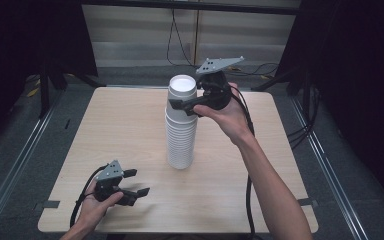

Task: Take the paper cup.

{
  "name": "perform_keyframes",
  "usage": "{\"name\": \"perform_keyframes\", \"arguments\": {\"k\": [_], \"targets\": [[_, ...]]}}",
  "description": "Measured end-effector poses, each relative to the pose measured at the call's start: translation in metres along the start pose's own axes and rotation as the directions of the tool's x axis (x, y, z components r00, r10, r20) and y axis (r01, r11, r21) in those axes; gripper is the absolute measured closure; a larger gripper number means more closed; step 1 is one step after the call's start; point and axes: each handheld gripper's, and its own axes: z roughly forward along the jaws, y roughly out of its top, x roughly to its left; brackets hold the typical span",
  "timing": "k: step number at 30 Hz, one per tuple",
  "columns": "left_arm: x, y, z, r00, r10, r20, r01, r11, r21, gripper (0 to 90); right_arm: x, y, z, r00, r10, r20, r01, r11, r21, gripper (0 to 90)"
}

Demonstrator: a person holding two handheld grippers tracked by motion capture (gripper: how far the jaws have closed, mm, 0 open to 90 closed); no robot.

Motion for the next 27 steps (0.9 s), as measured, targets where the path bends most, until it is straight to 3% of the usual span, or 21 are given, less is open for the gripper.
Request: {"name": "perform_keyframes", "arguments": {"k": [17,27], "targets": [[0.000,0.000,-0.001,1.0000,0.001,0.004,-0.001,1.0000,0.003,15.9,-0.001,0.003,-0.010,0.9998,0.009,-0.017,-0.010,0.995,-0.102,20.2],[0.000,0.000,-0.001,1.0000,0.004,0.005,-0.004,1.0000,0.005,15.9,-0.004,0.002,-0.014,0.9989,0.013,-0.044,-0.021,0.983,-0.182,20.5]]}}
